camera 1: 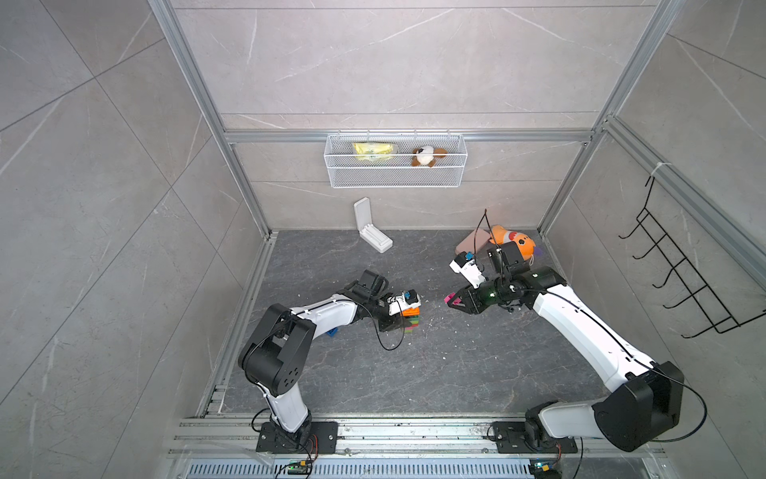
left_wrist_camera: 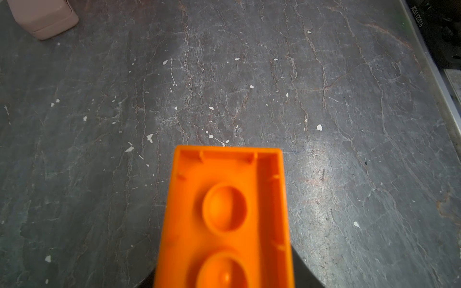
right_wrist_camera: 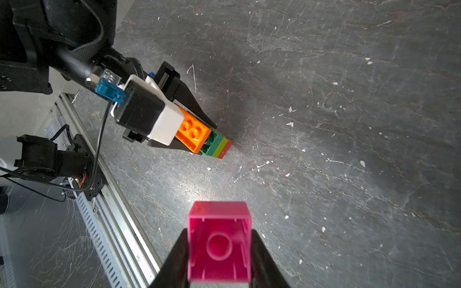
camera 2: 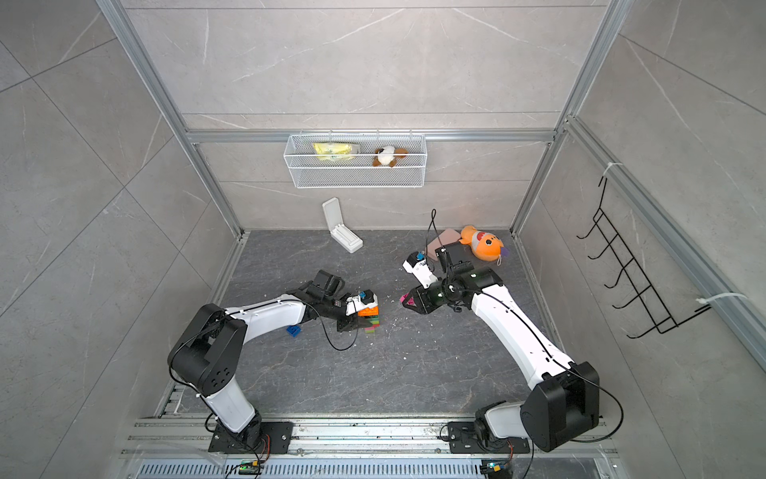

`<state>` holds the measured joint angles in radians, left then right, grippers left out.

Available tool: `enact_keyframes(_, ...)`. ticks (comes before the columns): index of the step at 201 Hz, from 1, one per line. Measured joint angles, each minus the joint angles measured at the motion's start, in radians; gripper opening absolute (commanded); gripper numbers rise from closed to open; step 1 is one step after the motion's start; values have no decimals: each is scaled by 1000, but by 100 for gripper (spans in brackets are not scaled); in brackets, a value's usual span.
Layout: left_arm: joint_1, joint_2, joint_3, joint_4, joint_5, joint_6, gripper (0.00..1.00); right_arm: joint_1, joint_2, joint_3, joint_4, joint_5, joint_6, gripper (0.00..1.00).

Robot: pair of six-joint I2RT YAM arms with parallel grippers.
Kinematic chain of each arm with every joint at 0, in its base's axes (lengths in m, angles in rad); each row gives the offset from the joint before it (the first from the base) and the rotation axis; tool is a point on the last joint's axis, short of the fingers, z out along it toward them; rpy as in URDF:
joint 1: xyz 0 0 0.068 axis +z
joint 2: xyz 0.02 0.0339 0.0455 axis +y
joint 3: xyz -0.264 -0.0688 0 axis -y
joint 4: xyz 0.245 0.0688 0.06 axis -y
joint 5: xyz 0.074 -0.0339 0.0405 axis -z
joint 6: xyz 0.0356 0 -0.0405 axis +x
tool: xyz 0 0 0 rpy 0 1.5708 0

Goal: Assemble a carrot with lego
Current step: Move the lego brick at the center of the board.

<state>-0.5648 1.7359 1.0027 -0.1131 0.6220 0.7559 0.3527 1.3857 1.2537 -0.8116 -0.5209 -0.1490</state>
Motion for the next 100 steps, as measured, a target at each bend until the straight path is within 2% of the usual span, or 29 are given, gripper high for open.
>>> enact_keyframes(56, 6, -11, -9, 15, 0, -6, 69, 30, 0, 0, 0, 0, -32, 24)
enact_keyframes(100, 19, -110, -93, 95, 8, -114, 82, 42, 32, 30, -10, -28, -134, 25)
